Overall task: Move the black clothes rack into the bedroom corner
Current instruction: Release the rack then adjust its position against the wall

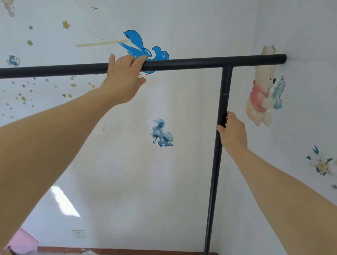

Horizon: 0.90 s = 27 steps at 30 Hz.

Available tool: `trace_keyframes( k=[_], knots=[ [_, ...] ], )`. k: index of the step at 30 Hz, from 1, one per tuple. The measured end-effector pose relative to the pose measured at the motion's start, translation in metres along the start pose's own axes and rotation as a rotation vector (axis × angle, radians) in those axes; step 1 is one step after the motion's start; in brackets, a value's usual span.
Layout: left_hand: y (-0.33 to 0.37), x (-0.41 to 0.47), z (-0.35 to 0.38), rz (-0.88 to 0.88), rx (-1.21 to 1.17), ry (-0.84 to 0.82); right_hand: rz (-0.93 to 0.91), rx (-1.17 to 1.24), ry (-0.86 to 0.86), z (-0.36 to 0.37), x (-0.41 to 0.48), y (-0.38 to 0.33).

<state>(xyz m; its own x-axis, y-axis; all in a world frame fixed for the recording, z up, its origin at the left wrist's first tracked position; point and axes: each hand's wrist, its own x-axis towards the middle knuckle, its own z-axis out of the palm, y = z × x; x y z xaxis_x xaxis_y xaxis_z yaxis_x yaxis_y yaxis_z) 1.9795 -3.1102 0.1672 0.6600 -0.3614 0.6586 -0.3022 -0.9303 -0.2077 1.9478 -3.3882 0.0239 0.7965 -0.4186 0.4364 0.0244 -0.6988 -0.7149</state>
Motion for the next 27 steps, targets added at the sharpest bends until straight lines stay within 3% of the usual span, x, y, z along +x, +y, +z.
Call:
trace_keyframes(
  k=[6, 12, 18, 27],
  knots=[
    [-0.018, -0.03, -0.003, 0.093, -0.052, 0.04, 0.102, 0.08, -0.024, 0.014, -0.03, -0.021],
    [-0.066, -0.09, -0.007, -0.023, -0.084, -0.039, 0.054, 0.059, 0.051, 0.04, -0.094, -0.049],
    [-0.149, -0.208, -0.02, -0.151, -0.038, -0.168, -0.142, 0.1, -0.376, 0.111, -0.188, -0.123],
    [-0.296, -0.39, -0.077, -0.447, 0.019, -0.332, -0.354, 0.167, -0.72, 0.202, -0.316, -0.236]
  ],
)
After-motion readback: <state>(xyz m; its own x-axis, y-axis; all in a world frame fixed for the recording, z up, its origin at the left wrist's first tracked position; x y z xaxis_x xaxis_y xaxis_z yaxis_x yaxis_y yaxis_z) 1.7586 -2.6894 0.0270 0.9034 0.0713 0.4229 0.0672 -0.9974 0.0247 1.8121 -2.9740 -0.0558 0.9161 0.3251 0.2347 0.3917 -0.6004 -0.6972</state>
